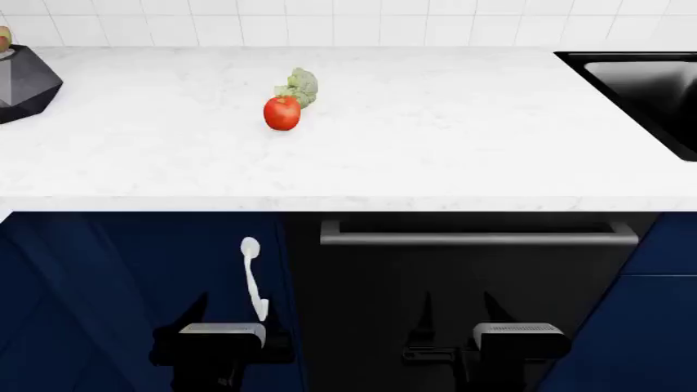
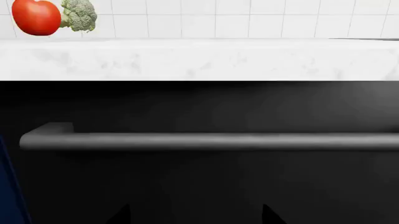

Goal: Pick the broccoli, tomato from the counter and place them in the cabinet. Then close the cabinet.

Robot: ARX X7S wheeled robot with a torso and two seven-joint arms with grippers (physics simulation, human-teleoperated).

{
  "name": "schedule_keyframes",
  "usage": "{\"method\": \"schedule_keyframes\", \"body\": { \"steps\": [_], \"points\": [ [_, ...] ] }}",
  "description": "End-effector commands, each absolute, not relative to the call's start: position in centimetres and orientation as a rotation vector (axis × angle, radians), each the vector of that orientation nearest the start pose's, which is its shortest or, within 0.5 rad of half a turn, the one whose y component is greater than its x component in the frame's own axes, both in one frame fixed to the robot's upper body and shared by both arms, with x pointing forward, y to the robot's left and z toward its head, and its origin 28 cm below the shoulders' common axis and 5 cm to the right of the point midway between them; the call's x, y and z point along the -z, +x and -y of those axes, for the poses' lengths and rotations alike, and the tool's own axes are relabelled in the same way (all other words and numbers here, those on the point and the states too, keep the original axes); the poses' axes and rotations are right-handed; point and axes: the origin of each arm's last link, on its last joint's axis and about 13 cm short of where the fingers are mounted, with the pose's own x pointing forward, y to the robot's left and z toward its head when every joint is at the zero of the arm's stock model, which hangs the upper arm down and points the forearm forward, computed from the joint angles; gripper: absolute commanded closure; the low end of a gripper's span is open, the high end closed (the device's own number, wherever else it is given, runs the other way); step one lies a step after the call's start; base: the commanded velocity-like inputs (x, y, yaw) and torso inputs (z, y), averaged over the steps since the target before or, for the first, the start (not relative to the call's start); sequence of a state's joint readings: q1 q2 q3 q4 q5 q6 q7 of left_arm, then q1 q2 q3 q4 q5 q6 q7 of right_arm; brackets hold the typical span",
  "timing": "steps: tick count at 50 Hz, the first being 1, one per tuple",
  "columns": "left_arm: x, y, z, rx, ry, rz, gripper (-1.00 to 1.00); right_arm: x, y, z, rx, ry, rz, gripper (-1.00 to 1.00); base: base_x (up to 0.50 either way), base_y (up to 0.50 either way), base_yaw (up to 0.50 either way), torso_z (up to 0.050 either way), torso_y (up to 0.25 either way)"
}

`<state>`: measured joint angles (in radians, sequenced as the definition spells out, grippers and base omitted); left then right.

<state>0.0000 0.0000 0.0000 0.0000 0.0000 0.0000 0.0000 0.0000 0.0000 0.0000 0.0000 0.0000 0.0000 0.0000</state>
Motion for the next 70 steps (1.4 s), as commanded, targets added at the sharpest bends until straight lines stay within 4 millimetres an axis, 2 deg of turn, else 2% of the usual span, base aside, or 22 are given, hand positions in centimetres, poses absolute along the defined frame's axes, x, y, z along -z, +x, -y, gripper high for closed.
{"method": "schedule_keyframes", "body": {
  "steps": [1,5,11,18,29,36,48,63,70],
  "points": [
    [-1.3,21.0,-20.5,0.006,-0.005,-0.013,-1.00,-1.3,21.1,9.6,-0.007,-0.003,-0.002,-1.00,0.00,0.00,0.00,0.000,0.000],
    [-1.5,21.1,-20.6,0.008,-0.003,-0.027,-1.00,-1.4,21.1,9.6,-0.015,-0.004,0.000,-1.00,0.00,0.00,0.00,0.000,0.000],
    [-3.5,21.6,-20.6,0.021,0.020,0.002,-1.00,-2.7,21.4,9.8,-0.009,0.001,0.022,-1.00,0.00,0.00,0.00,0.000,0.000],
    [-8.0,22.5,-20.7,0.032,0.052,0.067,-1.00,-5.7,22.0,10.3,0.001,-0.005,0.071,-1.00,0.00,0.00,0.00,0.000,0.000],
    [-13.1,23.1,-22.1,0.167,-0.022,0.232,-1.00,-10.9,22.4,11.1,-0.081,-0.006,0.153,-1.00,0.00,0.00,0.00,0.015,0.052],
    [-15.6,23.4,-23.0,0.213,0.074,0.249,-1.00,-14.4,23.1,11.6,-0.151,-0.004,0.175,-1.00,0.00,0.00,0.00,0.042,0.156],
    [-19.3,23.5,-23.8,0.263,0.152,0.254,-1.00,-18.8,23.4,12.3,-0.239,-0.016,0.222,-1.00,0.00,0.00,0.00,0.044,0.148],
    [-21.8,23.1,-24.1,0.274,0.197,0.281,-1.00,-21.4,23.1,12.9,-0.270,-0.114,0.244,-1.00,0.00,0.01,0.00,0.044,0.143],
    [-22.8,23.1,-24.2,0.271,0.200,0.295,-1.00,-22.7,22.6,13.5,-0.253,-0.125,0.264,-1.00,0.00,0.00,0.47,0.045,0.130]
  ]
}}
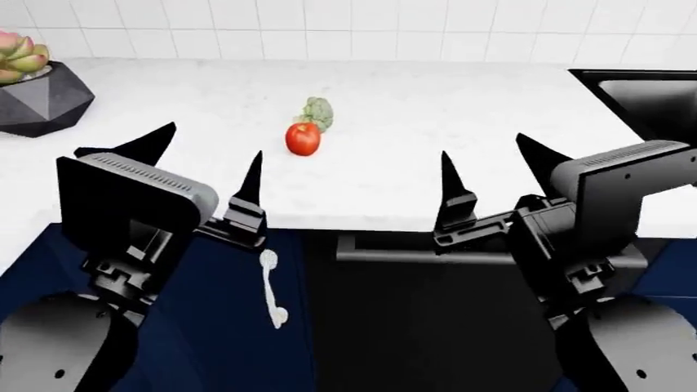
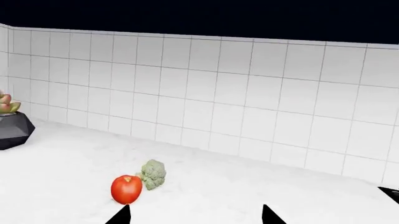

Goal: Pick the broccoli, tomato from the counter and place them in the cabinet. Then close the cabinet.

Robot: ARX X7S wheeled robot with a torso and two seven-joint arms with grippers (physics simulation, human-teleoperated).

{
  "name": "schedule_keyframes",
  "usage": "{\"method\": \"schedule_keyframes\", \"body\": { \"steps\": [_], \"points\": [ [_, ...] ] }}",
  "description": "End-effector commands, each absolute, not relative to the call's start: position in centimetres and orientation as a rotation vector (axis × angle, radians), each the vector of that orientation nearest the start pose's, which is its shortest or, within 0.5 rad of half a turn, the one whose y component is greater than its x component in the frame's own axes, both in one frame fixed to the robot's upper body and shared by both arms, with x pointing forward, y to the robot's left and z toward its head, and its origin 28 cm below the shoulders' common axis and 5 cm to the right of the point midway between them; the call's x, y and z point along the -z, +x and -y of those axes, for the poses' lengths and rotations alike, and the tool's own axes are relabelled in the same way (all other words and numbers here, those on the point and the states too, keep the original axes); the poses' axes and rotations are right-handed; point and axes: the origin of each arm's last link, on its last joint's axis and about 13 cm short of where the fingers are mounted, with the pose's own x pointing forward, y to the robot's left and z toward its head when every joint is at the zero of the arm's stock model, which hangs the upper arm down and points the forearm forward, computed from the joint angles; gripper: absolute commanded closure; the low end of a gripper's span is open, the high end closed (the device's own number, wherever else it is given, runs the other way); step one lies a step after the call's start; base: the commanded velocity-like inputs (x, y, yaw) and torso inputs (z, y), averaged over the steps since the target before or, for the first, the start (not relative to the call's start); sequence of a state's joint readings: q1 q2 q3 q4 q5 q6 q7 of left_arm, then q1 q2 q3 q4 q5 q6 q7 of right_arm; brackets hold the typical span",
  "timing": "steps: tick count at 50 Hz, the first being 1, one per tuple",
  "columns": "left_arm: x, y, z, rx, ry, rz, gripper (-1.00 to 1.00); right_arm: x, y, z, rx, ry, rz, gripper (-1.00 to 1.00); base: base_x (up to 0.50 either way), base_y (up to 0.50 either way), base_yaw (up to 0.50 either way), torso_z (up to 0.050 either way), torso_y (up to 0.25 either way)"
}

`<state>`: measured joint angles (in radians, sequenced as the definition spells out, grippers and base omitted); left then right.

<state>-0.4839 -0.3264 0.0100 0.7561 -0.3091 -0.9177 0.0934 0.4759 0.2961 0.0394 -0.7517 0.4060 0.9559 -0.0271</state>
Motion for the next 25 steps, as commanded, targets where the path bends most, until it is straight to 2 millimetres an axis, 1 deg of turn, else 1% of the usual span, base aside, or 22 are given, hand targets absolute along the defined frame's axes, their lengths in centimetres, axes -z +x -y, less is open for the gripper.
{"method": "schedule_keyframes", "body": {
  "steps": [1,6,10,13,19,25],
  "points": [
    [-23.0,23.1,-24.3,0.272,0.197,0.298,-1.00,-22.8,22.5,13.6,-0.251,-0.127,0.265,-1.00,0.02,0.00,0.50,0.045,0.131],
    [-23.7,23.0,-24.2,0.277,0.200,0.315,-1.00,-23.5,22.2,14.2,-0.233,-0.125,0.275,-1.00,0.04,0.00,0.47,0.046,0.129],
    [-24.3,23.0,-24.1,0.281,0.191,0.331,-1.00,-23.4,22.1,14.5,-0.221,-0.120,0.273,-1.00,0.11,0.01,0.16,0.046,0.128],
    [-24.4,23.0,-23.9,0.288,0.188,0.335,-1.00,-23.4,22.0,14.6,-0.225,-0.112,0.273,-1.00,0.21,0.02,0.07,0.046,0.128],
    [-24.2,23.3,-23.8,0.286,0.197,0.312,-1.00,-23.5,21.9,14.6,-0.246,-0.118,0.273,-1.00,0.47,0.04,0.00,0.041,0.091],
    [-24.4,23.5,-23.8,0.280,0.228,0.291,-1.00,-24.4,21.7,14.5,-0.264,-0.126,0.281,-1.00,0.50,0.04,0.00,0.007,0.000]
  ]
}}
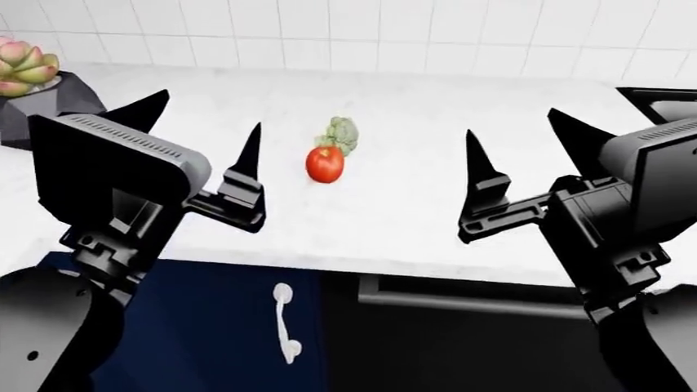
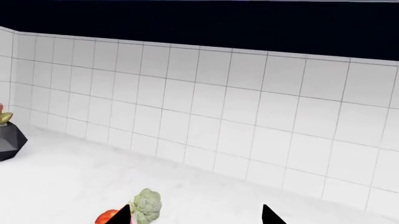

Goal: Pick the broccoli, tomato from the counter and place them in the cabinet. Then close the cabinet.

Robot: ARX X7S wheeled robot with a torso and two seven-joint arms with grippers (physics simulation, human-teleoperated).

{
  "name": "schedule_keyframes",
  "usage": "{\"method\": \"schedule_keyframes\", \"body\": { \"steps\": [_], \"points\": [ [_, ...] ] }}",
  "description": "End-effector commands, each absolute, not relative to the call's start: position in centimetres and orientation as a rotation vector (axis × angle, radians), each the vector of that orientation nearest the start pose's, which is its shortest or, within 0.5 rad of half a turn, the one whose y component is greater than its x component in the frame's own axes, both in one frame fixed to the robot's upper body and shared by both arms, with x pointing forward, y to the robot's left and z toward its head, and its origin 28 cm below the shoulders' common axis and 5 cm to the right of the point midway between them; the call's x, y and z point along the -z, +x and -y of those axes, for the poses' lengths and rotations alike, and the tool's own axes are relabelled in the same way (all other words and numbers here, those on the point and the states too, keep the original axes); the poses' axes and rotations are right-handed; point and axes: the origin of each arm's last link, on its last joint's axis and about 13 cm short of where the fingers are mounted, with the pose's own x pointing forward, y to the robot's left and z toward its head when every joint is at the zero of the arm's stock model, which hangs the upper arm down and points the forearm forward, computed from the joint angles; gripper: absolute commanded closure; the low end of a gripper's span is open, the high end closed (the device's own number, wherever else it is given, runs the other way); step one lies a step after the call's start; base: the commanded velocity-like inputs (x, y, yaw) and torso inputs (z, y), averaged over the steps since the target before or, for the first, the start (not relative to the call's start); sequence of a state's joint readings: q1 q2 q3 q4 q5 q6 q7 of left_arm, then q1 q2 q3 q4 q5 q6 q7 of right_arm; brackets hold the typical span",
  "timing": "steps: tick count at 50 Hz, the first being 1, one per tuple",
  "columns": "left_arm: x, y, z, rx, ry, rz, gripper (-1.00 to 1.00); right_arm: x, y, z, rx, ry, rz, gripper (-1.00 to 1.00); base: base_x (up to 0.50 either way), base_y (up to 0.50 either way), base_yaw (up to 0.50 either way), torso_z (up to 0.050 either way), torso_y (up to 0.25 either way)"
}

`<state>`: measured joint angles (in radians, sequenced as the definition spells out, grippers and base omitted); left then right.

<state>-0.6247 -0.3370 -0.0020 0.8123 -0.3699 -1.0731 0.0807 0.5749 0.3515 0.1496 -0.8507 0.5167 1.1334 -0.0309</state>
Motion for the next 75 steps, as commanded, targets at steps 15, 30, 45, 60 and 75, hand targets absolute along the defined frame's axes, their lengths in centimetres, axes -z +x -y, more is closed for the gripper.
{"method": "schedule_keyframes", "body": {
  "steps": [15,30,45,60,75],
  "points": [
    [-26.1,23.7,-23.9,0.268,0.265,0.292,-1.00,-26.4,21.1,14.9,-0.249,-0.152,0.301,-1.00,0.30,0.11,0.00,0.000,0.000],
    [-27.1,23.4,-23.7,0.279,0.259,0.311,-1.00,-27.5,20.8,14.9,-0.258,-0.150,0.300,-1.00,0.28,0.17,0.00,0.000,0.000],
    [-27.2,23.4,-23.7,0.290,0.281,0.304,-1.00,-27.9,20.6,14.7,-0.265,-0.166,0.303,-1.00,0.11,0.28,0.00,0.000,0.000],
    [-27.6,23.2,-23.5,0.468,0.409,0.193,-1.00,-28.2,20.5,14.9,-0.288,-0.191,0.277,-1.00,0.05,0.04,0.00,0.000,0.001],
    [-30.1,24.0,-24.4,0.594,0.437,0.102,-1.00,-27.5,21.1,14.6,-0.294,-0.215,0.258,-1.00,0.03,0.00,0.00,0.000,0.000]
  ]
}}
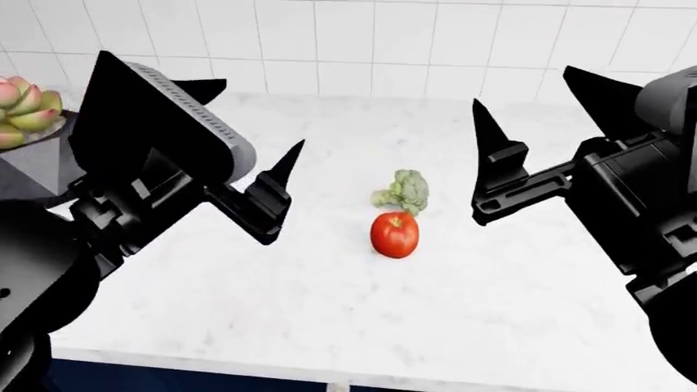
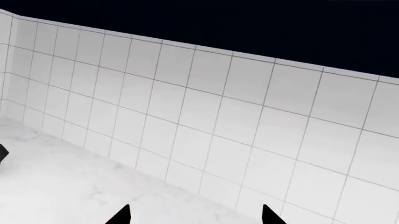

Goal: Pick the broccoli, tomato from the counter and place them in the cabinet. Then close the cabinet.

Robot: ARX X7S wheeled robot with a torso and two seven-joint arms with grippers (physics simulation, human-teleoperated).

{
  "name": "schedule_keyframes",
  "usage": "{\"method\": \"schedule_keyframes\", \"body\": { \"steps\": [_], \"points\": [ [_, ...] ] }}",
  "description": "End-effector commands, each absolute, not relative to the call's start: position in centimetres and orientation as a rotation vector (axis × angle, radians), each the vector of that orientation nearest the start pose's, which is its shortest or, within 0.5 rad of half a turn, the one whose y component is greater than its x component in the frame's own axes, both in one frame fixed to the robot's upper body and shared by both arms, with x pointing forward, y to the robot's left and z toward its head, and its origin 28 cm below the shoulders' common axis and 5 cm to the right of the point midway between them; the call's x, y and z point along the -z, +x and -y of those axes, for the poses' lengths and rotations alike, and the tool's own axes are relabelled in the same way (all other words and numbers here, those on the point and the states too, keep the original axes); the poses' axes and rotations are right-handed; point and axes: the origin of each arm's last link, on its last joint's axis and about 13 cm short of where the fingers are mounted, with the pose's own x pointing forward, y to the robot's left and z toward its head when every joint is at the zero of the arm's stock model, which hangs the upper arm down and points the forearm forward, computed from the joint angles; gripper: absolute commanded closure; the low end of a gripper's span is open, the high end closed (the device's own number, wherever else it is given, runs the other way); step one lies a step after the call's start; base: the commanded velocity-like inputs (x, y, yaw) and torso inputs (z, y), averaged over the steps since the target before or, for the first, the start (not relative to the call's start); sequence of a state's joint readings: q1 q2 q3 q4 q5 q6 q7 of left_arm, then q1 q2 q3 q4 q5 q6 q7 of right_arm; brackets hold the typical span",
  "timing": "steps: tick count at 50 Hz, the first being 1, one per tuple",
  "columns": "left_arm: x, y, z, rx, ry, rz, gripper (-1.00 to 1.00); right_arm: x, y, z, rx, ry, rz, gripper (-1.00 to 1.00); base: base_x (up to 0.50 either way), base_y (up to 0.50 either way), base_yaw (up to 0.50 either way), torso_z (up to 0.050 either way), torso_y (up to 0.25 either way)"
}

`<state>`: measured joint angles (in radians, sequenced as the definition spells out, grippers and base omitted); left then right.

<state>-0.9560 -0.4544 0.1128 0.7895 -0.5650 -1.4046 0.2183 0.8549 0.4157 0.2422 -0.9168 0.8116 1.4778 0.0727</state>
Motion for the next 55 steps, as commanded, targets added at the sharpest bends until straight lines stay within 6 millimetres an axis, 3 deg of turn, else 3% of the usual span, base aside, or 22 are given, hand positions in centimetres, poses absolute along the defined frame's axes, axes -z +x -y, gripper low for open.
{"method": "schedule_keyframes", "body": {
  "steps": [1,37,47,55],
  "points": [
    [-30.2,24.0,-24.5,0.593,0.443,0.100,-1.00,-27.4,21.1,14.5,-0.297,-0.219,0.257,-1.00,0.23,0.07,0.00,0.000,0.000],
    [-29.6,22.7,-24.7,0.608,0.465,0.102,-1.00,-28.5,20.7,14.7,-0.280,-0.188,0.273,-1.00,0.21,0.15,0.00,0.000,0.000],
    [-29.4,22.7,-24.8,0.606,0.461,0.100,-1.00,-28.8,20.4,14.8,-0.281,-0.193,0.271,-1.00,0.00,0.00,-0.42,0.000,0.000],
    [-29.3,22.6,-24.9,0.605,0.460,0.100,-1.00,-28.8,20.4,14.8,-0.290,-0.216,0.267,-1.00,0.17,0.01,0.00,0.000,0.000]
  ]
}}
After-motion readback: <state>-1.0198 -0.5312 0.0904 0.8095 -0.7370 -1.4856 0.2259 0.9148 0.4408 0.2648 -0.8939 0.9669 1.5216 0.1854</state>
